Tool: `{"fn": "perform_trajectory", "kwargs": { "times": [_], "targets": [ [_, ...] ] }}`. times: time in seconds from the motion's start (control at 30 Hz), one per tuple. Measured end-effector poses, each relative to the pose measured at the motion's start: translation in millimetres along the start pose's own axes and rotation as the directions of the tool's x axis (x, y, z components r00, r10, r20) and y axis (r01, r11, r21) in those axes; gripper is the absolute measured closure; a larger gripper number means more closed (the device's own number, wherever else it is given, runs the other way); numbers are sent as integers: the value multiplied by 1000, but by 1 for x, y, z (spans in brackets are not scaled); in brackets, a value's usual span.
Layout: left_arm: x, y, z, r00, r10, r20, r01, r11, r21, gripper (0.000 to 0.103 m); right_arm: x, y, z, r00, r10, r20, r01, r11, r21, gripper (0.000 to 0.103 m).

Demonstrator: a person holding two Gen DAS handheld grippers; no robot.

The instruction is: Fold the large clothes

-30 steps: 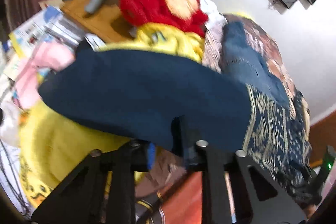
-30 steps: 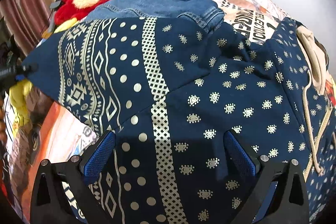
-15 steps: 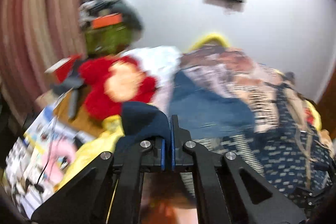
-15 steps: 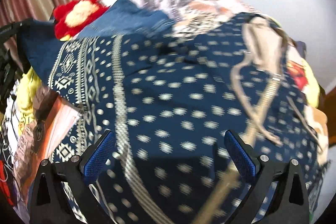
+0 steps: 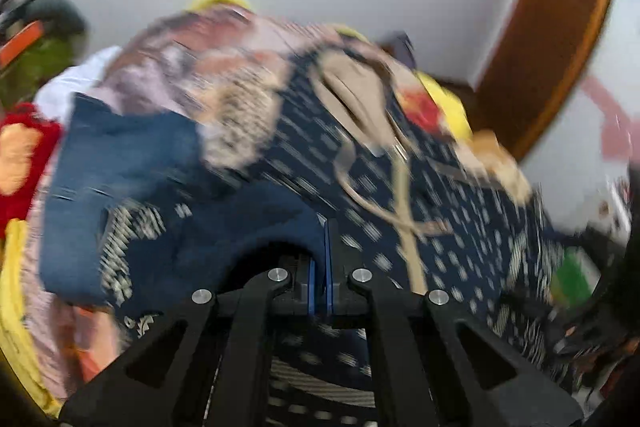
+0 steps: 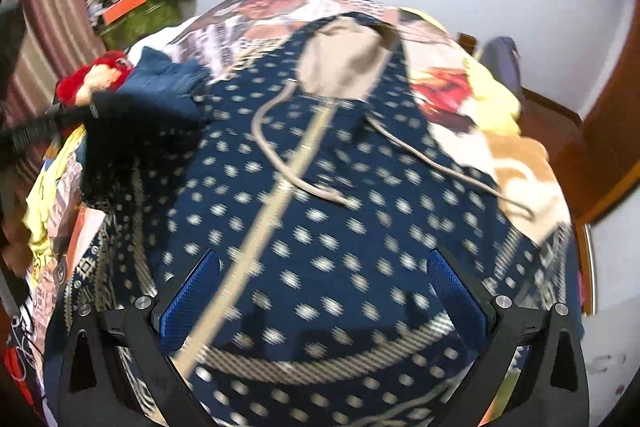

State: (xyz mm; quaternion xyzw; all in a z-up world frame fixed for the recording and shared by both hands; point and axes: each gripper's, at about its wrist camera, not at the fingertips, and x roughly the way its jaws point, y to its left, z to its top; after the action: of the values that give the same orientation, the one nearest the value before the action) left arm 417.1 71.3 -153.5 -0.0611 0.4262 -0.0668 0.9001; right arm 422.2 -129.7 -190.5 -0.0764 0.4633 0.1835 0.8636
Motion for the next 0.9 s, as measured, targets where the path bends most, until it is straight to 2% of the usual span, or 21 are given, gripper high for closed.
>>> {"fn": "perform_trajectory", "kwargs": {
  "times": [0.1,0.2,0.37,0.43,0.57,0.73,0.9],
  "targets": [
    [25,-35,-26,996,-19,-91,27,996,85,101,-5,-21,-12,1000,-11,-10,11,999,38,0],
    [44,-56,-49,985,-4,-174,29,989,147,100,-7,-39,-23,1000,-16,-24,18,997,71,0],
    [46,-66,-74,978,42,-205,-4,983,184,97,-11,-53,-39,999,-12,-35,16,994,108,0],
    [36,-65,-79,976,26,-215,13,984,178,86,-10,-53,-43,999,-14,-43,18,994,109,0],
    [18,-57,-87,975,-23,-221,56,989,141,69,-9,-50,-46,999,1,-47,4,993,118,0],
    [-19,-14,-78,989,-16,-150,22,999,38,50,-6,-41,-42,999,18,-40,-13,993,116,0],
    [-23,45,-71,989,-47,-142,27,989,-142,47,-1,-30,-35,999,35,-31,-31,993,110,0]
  ]
}}
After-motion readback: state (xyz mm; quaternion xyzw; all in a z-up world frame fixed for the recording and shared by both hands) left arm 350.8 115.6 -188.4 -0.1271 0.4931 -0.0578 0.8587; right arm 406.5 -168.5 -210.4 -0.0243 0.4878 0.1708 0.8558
